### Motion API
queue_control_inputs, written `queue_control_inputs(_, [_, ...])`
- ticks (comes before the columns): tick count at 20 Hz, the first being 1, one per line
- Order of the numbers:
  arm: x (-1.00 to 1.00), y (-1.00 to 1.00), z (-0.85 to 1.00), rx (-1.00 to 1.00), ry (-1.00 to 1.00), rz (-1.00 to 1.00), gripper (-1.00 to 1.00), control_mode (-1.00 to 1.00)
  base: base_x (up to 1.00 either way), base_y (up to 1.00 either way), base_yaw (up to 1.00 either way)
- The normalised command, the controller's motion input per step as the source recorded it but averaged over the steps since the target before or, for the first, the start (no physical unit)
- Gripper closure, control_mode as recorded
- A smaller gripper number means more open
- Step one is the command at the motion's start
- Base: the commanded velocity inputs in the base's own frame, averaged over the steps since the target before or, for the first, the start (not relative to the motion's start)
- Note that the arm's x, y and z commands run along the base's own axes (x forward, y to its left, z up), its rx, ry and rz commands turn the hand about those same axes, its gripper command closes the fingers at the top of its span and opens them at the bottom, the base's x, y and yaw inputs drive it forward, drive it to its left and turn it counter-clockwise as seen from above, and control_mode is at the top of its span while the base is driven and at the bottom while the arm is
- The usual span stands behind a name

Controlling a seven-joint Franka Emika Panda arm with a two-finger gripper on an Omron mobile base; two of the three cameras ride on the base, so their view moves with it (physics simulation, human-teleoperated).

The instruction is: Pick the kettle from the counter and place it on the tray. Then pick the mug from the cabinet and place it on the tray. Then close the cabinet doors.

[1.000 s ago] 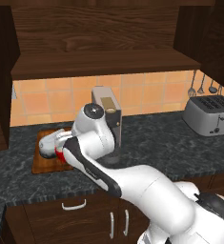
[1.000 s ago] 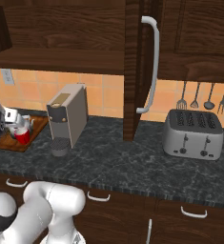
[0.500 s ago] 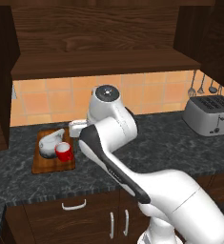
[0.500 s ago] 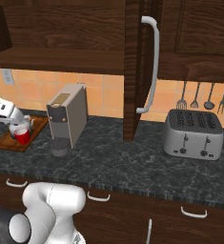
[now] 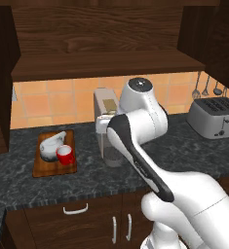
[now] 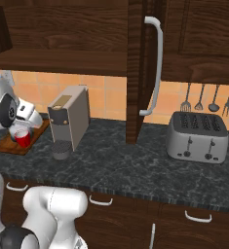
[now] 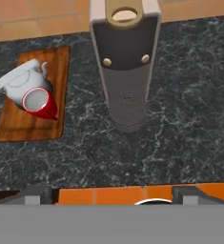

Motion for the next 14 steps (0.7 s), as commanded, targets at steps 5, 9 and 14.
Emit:
queue_control_inputs(5, [-0.31,-0.69,0.06,0.08,0.00,-0.05,-1.00,-1.00,0.00,0.00,0.00])
queue_control_inputs(9, [-0.50,-0.80,0.24,0.11,-0.01,-0.15,-1.00,-1.00,0.00,0.00,0.00])
queue_control_inputs(14, [-0.44,-0.66,0.10,0.13,0.00,-0.12,-1.00,-1.00,0.00,0.00,0.00])
